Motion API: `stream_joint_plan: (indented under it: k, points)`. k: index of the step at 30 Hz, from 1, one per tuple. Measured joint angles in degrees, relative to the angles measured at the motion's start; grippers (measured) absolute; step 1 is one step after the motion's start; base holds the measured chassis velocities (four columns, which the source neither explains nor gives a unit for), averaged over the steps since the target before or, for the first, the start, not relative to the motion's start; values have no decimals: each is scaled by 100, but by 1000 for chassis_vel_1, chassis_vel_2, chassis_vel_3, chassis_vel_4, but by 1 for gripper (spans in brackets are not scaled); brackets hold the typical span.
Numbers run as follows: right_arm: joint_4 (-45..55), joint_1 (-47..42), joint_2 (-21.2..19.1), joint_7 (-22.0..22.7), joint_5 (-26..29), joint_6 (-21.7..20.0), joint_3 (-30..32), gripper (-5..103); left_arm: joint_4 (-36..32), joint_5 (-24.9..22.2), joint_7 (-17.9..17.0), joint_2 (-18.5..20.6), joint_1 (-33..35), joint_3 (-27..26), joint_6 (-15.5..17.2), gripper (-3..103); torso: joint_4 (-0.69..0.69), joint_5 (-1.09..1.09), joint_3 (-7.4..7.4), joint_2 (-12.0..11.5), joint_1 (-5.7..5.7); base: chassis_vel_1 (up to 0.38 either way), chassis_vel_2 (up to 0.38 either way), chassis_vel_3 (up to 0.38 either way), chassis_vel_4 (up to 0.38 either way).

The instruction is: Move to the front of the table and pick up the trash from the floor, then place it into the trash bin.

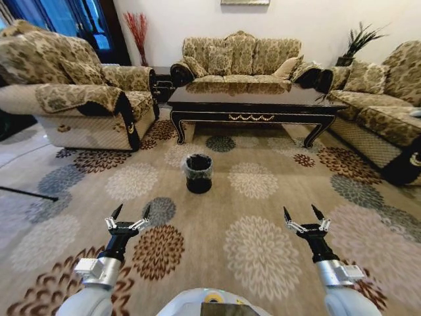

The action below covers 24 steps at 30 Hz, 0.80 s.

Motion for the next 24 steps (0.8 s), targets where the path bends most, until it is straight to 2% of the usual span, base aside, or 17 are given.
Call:
stream_joint_plan:
  k: [13,16,24]
  points:
    - [0,0,0,0,0,-1,0,100,-1,0,-1,0,-1,0,0,100,0,3,0,0,0,292,-293,-300,294]
    - [0,0,0,0,0,0,0,100,-1,0,-1,0,-1,0,0,100,-2,-3,0,0,0,259,-236,-242,234]
    - [0,0,0,0,0,-1,0,100,-1,0,0,0,-1,0,1,100,-1,4,1,0,1,261,-253,-252,258]
